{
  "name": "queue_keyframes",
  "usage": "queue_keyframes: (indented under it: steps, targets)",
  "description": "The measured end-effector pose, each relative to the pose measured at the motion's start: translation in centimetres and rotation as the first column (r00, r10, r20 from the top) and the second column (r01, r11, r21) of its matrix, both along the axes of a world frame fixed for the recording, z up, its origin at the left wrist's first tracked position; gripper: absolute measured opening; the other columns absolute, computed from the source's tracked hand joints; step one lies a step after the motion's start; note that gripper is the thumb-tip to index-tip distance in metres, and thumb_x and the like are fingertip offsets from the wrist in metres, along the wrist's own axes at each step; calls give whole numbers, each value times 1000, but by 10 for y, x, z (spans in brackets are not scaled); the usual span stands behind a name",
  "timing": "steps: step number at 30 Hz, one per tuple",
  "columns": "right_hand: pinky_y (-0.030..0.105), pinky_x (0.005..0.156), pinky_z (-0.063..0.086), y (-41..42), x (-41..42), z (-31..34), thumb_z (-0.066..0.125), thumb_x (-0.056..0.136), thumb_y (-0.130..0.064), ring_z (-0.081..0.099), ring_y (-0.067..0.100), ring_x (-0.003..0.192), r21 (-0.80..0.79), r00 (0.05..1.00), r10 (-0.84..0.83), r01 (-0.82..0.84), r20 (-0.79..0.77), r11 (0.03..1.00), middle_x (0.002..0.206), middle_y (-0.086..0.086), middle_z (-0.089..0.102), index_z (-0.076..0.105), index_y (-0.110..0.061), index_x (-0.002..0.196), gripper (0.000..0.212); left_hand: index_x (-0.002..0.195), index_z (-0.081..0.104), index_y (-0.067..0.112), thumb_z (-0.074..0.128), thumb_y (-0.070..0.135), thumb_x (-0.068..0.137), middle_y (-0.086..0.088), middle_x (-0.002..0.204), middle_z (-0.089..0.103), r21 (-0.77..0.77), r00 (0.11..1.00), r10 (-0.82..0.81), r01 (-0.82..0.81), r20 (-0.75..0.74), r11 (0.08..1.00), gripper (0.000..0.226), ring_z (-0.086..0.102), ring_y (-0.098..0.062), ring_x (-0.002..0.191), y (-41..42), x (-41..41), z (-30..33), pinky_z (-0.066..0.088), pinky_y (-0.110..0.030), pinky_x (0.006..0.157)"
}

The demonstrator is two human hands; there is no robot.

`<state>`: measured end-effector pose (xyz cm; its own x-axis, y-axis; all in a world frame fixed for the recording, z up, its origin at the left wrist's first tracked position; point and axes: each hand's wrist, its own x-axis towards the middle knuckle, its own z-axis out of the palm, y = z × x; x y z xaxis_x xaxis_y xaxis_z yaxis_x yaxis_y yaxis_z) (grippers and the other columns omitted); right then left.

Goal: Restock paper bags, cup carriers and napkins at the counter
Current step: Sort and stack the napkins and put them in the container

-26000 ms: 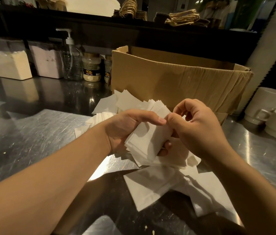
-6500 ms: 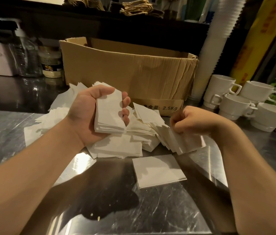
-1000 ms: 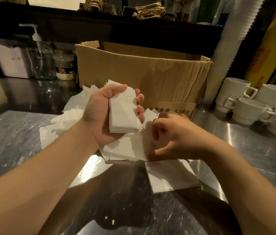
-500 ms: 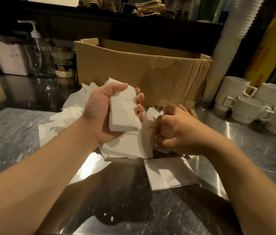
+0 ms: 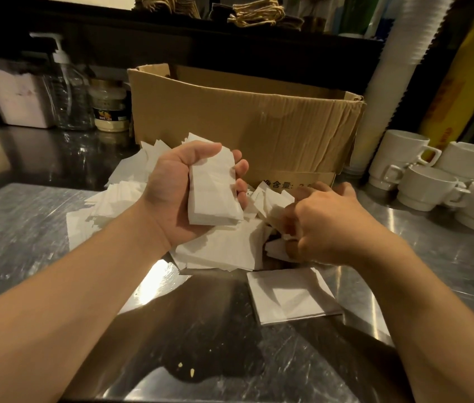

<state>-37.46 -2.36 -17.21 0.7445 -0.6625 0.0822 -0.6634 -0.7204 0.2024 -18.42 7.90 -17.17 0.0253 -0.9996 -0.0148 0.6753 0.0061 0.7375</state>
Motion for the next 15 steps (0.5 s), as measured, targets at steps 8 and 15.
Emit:
queue_keyframes:
  steps: [8,15]
  targets:
    - [52,101,45,-11,-2,0,64,89,-51,49,8,90,122,885,83,-155,459,980,93,-15,50,60,-42,80,13,124,56,14,60,31,79,-7,99,63,1,1000,6,-6,12,1000,48,59,-18,76,0,1,0,52,-33,73]
    - [27,60,54,-6,-6,4,68,93,-35,63,12,76,291,595,-23,-359,803,887,81,-6,69,71,-27,88,10,125,55,13,59,30,82,-7,99,62,-12,1000,-13,12,-23,1000,47,56,-19,76,0,2,0,48,-34,75]
